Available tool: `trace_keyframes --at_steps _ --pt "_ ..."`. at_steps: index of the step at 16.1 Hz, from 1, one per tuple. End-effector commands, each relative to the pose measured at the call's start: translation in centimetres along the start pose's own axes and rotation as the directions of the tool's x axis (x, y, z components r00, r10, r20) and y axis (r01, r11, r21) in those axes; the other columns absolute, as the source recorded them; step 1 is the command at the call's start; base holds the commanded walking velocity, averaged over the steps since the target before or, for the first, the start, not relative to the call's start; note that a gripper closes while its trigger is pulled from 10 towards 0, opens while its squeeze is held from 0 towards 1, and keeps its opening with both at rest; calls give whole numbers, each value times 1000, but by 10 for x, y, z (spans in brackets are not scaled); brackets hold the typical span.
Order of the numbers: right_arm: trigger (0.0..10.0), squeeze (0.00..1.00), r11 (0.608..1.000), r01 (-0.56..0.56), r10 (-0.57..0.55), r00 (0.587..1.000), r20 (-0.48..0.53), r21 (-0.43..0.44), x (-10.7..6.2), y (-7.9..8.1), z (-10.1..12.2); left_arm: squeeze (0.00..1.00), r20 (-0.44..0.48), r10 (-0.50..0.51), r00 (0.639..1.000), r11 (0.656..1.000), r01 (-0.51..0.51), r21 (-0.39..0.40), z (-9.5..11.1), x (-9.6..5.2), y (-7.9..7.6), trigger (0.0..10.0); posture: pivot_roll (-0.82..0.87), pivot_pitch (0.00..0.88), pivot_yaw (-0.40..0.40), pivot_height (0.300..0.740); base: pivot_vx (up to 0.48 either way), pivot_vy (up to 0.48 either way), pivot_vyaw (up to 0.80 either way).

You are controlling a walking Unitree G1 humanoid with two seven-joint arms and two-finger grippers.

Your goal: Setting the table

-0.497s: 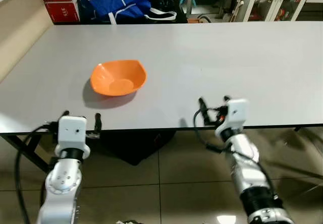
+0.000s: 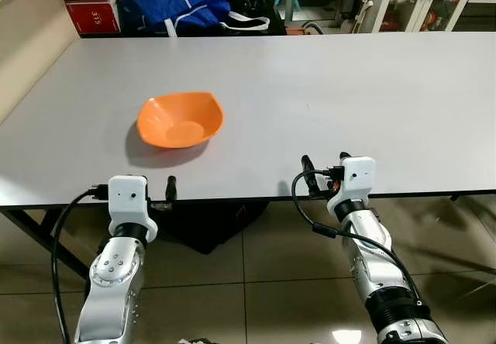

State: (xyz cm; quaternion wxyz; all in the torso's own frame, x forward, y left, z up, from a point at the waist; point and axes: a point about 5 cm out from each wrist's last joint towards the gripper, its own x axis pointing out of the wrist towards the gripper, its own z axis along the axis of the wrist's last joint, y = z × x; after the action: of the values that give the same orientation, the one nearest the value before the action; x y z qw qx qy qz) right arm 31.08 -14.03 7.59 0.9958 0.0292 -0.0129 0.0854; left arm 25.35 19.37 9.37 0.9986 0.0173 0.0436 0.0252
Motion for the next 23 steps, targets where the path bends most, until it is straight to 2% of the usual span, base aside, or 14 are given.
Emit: trace_keyframes --at_steps 1,3,12,16,23 --pt "10000 0 999 -18 18 1000 18 42 4 4 6 0 23 8 1000 998 -6 -61 8 -1 2 10000 -63 0 36 740 0 0 0" --pt "10000 0 997 -29 28 1000 8 77 3 5 4 0 32 30 999 996 -27 -88 10 -2 6 10000 -62 0 35 740 0 0 0" --pt "10000 0 995 -65 66 998 -11 76 3 10 3 0 17 7 1000 997 -6 -75 10 0 1 10000 -65 1 40 740 0 0 0" --pt "10000 0 992 -81 84 996 -22 93 3 16 1 0 14 19 1000 994 -17 -105 15 2 1 10000 -51 19 46 740 0 0 0" --pt "10000 0 993 -82 86 995 -41 83 -1 15 -2 0 5 15 1000 991 -14 -133 16 4 -1 10000 -66 27 49 740 0 382 0"
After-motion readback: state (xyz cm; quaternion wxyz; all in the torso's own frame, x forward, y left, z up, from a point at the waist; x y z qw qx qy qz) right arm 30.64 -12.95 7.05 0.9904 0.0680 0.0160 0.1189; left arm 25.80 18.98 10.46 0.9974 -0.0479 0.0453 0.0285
